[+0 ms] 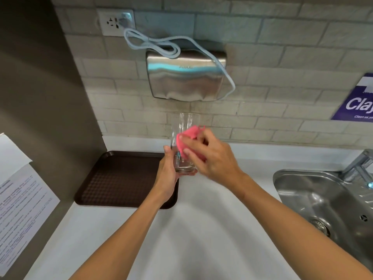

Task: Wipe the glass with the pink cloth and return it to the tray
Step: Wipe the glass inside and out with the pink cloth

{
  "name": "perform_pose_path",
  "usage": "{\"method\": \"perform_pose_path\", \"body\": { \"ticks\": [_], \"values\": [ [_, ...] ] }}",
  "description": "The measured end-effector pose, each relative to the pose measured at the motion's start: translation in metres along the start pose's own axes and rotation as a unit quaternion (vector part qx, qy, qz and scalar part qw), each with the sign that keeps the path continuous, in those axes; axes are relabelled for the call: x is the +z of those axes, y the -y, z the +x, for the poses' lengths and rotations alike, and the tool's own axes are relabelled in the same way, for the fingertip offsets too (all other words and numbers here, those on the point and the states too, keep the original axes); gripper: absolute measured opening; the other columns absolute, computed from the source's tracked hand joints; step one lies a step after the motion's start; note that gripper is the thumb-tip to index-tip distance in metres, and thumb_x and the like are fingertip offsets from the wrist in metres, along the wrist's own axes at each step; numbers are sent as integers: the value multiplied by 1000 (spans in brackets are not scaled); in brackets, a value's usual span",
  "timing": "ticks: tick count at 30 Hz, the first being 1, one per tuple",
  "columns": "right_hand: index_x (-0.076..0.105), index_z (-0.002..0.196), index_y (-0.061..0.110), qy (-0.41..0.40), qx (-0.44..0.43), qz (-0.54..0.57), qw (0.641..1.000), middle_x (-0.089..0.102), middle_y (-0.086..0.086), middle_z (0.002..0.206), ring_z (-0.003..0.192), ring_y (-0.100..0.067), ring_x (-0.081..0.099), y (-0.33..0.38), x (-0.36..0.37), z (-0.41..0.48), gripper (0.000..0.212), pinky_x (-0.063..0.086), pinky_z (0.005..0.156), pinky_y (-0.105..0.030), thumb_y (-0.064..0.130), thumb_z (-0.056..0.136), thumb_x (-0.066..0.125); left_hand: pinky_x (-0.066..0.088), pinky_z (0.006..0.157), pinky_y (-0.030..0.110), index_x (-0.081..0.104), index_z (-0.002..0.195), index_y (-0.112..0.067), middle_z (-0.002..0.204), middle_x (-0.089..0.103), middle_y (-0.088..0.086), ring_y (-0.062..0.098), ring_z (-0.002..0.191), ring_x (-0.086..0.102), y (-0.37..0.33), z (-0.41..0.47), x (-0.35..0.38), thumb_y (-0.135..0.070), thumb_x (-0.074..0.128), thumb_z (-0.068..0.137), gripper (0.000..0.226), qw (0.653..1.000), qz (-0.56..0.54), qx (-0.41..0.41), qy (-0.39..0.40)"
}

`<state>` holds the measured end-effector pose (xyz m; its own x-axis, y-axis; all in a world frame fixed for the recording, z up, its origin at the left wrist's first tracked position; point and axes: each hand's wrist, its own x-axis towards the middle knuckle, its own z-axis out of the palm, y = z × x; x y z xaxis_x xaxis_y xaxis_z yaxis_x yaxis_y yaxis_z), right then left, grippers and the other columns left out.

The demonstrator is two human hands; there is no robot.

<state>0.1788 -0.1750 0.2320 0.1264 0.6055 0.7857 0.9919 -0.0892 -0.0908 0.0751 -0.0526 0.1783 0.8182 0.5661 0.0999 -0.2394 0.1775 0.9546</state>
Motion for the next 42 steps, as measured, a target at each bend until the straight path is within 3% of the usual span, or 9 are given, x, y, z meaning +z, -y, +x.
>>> {"method": "perform_pose_path", "body": {
  "ticks": [3, 10, 15, 18, 22, 27, 31, 35, 42],
  "values": [
    [74, 132, 18, -51, 40, -2, 998, 57, -10, 100, 71, -17, 55, -7, -8, 25, 34, 51, 54, -27, 33, 103, 63, 63, 84, 49, 66, 134, -11, 103, 78, 22, 32, 88, 78, 4, 0, 6, -74, 26, 99, 82, 1000, -15, -9, -14],
    [75, 133, 19, 54, -28, 33, 998, 58, -12, 94, 71, -22, 57, 12, 6, -32, 34, 56, 51, -36, 27, 100, 70, 64, 81, 26, 72, 131, -11, 118, 82, 12, 23, 108, 79, 5, 2, -4, -101, 51, 69, 111, 999, -30, -21, 30],
    [73, 135, 17, 8, -5, 30, 1000, 59, -13, 101, 77, -21, 56, -3, -3, 4, 35, 55, 56, -34, 28, 103, 64, 63, 83, 46, 70, 129, -15, 112, 74, 26, 32, 91, 77, 4, -1, 0, -89, 41, 79, 94, 998, -44, -4, 34],
    [71, 137, 13, -51, 51, 35, 997, 60, -14, 108, 83, -21, 60, -12, -9, 35, 35, 60, 66, -34, 25, 105, 62, 63, 76, 45, 61, 130, -5, 100, 69, 28, 30, 78, 75, 1, -1, 5, -86, 43, 76, 99, 998, -48, -5, 30],
    [70, 138, 10, -26, 15, 35, 999, 60, -16, 106, 80, -23, 59, -2, -3, 17, 36, 59, 61, -40, 21, 105, 61, 63, 81, 47, 67, 132, -7, 109, 74, 29, 36, 91, 76, 1, 2, 2, -85, 39, 83, 96, 998, -52, 0, 25],
    [73, 133, 15, 38, -69, 20, 997, 52, -5, 107, 88, -16, 51, 14, 8, -16, 33, 53, 52, -31, 24, 103, 62, 63, 85, 28, 80, 124, -28, 120, 82, 12, 23, 112, 78, -1, 4, -8, -95, 43, 82, 88, 999, -29, -5, 30],
    [73, 133, 14, -33, 4, 15, 999, 59, -12, 107, 83, -14, 51, -1, 5, 26, 32, 55, 58, -32, 23, 105, 61, 66, 78, 42, 72, 128, -18, 102, 82, 14, 27, 89, 80, -3, 5, -4, -96, 48, 78, 96, 1000, -20, -5, 20],
    [70, 138, 10, -92, 84, 55, 991, 61, -18, 115, 91, -26, 64, -5, 12, 43, 34, 61, 73, -39, 17, 105, 61, 64, 73, 39, 65, 126, -9, 91, 82, 13, 25, 82, 80, -8, 9, 1, -88, 43, 80, 94, 999, -31, -6, 2],
    [76, 128, 7, -30, -59, 5, 998, 61, -7, 109, 92, -21, 59, 19, 25, -19, 30, 53, 69, -28, 21, 106, 60, 62, 96, 34, 70, 138, -11, 131, 76, 19, 32, 125, 72, -10, 10, -12, -87, 31, 86, 99, 1000, -24, -1, 1]
  ]
}}
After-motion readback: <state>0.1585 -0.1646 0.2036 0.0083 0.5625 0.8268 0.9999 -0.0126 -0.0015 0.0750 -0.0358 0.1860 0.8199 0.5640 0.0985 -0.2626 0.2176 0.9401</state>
